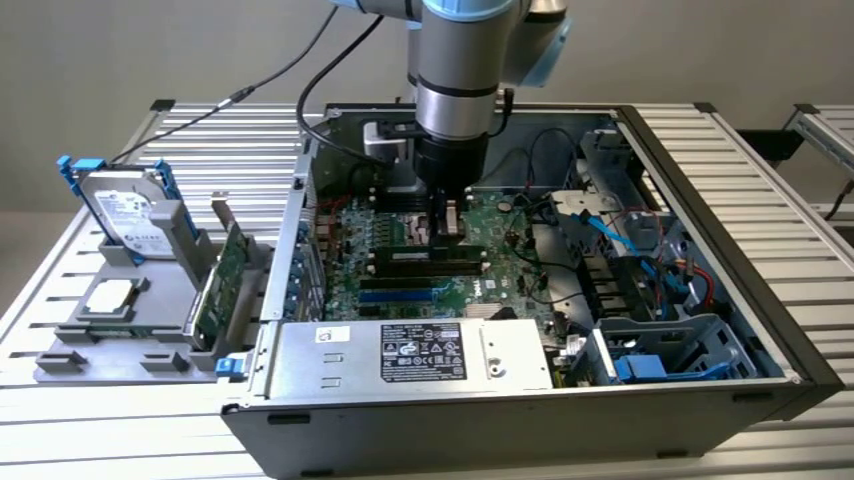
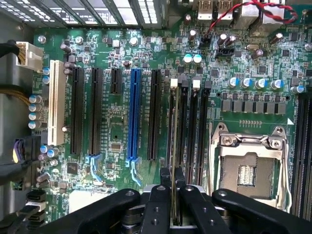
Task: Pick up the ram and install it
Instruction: 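Insert the ram into the slot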
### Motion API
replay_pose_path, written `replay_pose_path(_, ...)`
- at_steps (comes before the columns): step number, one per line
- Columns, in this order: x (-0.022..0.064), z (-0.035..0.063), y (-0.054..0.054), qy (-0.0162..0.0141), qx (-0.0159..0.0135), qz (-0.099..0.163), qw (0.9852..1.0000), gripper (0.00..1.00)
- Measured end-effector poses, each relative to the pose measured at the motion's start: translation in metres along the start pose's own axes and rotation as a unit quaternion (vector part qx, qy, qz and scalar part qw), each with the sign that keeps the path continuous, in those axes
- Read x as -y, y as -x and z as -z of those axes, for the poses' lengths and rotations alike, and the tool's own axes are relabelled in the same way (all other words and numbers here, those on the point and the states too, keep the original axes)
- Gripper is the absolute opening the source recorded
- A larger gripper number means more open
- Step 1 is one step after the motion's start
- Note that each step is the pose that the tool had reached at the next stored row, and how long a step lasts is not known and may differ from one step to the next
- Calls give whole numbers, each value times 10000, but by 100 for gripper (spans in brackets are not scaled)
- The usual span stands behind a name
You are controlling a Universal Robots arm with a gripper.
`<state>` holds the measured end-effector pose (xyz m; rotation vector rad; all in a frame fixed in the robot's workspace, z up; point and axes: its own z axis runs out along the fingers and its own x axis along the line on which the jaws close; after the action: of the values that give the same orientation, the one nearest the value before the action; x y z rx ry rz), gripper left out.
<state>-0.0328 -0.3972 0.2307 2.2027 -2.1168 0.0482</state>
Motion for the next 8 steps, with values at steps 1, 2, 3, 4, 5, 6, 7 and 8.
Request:
replay_pose_path(1,-1,0,0,-8,-4,-1,10000,14)
replay_pose_path(2,-1,0,0,-31,-9,-4,10000,14)
replay_pose_path(3,-3,-1,0,-65,-15,-6,10000,14)
replay_pose_path(4,-5,-3,0,-101,-20,-9,9999,14)
replay_pose_path(5,-13,-3,1,-133,-24,-12,9999,14)
replay_pose_path(6,-22,-4,1,-144,-27,-13,9999,14)
replay_pose_path(7,-29,-5,2,-145,-28,-13,9999,14)
replay_pose_path(8,-38,-7,2,-145,-29,-13,9999,14)
